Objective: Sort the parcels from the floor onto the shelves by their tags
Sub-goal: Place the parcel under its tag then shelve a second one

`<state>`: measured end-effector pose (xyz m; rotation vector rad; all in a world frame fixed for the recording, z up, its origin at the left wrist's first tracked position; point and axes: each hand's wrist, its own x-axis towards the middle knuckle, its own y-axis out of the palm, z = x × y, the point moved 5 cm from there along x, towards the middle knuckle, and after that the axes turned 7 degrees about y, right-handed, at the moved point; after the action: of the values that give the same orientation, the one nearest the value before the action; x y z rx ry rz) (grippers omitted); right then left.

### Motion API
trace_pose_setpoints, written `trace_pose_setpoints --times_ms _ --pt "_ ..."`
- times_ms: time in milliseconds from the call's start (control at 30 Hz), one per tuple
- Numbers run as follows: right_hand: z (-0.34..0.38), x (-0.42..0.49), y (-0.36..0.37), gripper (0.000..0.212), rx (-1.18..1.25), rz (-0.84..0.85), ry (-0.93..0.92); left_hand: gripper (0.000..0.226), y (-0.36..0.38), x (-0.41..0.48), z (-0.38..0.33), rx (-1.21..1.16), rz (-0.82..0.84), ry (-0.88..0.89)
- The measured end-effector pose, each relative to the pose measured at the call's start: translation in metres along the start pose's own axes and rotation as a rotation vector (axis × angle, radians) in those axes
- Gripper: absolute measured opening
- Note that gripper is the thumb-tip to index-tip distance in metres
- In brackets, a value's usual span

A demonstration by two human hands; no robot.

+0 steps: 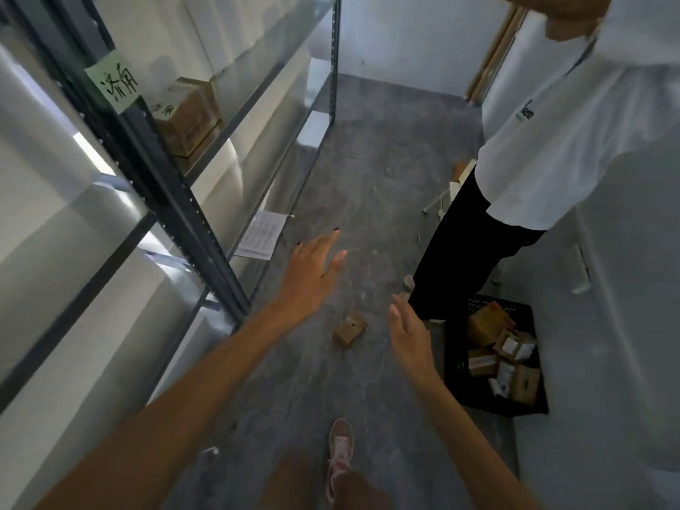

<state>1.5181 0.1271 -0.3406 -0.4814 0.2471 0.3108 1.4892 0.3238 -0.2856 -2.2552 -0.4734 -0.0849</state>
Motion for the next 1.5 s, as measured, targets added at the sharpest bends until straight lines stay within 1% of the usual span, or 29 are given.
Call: trace_pose_setpoints --times_ms 200,333,400,533,633,767,833,933,1000,1033,1133,1200,1233,1267,1333,1400,1467,1500 --pt "-0.044 0.055 0.022 0.041 -0.032 0.033 0.121 0.053 0.033 0.027 0.06 -0.005 0.045 -0.118" --pt "-0.089 0.093 0.051 0.039 -0.025 0.026 0.224 0.057 0.079 0.04 0.115 -0.012 0.078 -0.16" --pt "-0.123 0.115 0.073 0.037 -0.016 0.013 0.265 0.051 0.107 0.045 0.144 -0.016 0.089 -0.189" --pt "-0.198 0.159 0.123 0.035 -0.047 0.048 0.383 0.053 0.178 0.047 0.208 -0.065 0.097 -0.23" --pt "-0.26 0.203 0.153 0.034 -0.057 0.036 0.413 0.046 0.241 0.048 0.266 -0.081 0.104 -0.224" --pt "-0.354 0.275 0.197 0.032 -0.097 0.013 0.439 0.038 0.33 0.056 0.352 -0.131 0.049 -0.245" --pt "-0.404 0.314 0.218 0.033 -0.108 0.004 0.464 0.036 0.384 0.059 0.397 -0.144 0.054 -0.262" --pt "-0.479 0.37 0.247 0.035 -0.11 -0.031 0.523 0.038 0.474 0.057 0.462 -0.184 0.132 -0.322" --pt "-0.526 0.403 0.268 0.034 -0.094 -0.017 0.577 0.041 0.527 0.053 0.496 -0.207 0.198 -0.385" --pt "-0.548 0.416 0.28 0.033 -0.077 -0.005 0.61 0.043 0.55 0.049 0.509 -0.211 0.25 -0.419" --pt "-0.597 0.447 0.31 0.026 0.011 0.011 0.714 0.051 0.615 0.036 0.541 -0.265 0.491 -0.475" --pt "-0.613 0.458 0.33 0.021 0.067 0.056 0.759 0.05 0.648 0.029 0.556 -0.304 0.643 -0.516" --pt "-0.618 0.46 0.338 0.025 0.099 0.078 0.769 0.046 0.659 0.026 0.561 -0.317 0.69 -0.542" --pt "-0.62 0.462 0.344 0.03 0.133 0.084 0.765 0.041 0.664 0.026 0.562 -0.317 0.702 -0.57" --pt "-0.62 0.461 0.346 0.038 0.159 0.06 0.732 0.038 0.661 0.024 0.561 -0.306 0.664 -0.651" --pt "-0.608 0.45 0.338 0.037 0.149 0.047 0.703 0.035 0.644 0.019 0.548 -0.331 0.639 -0.693" --pt "-0.574 0.431 0.321 0.034 0.157 0.034 0.679 0.028 0.616 0.018 0.525 -0.379 0.61 -0.694" --pt "-0.553 0.421 0.311 0.032 0.165 0.032 0.664 0.021 0.6 0.019 0.513 -0.403 0.587 -0.702"
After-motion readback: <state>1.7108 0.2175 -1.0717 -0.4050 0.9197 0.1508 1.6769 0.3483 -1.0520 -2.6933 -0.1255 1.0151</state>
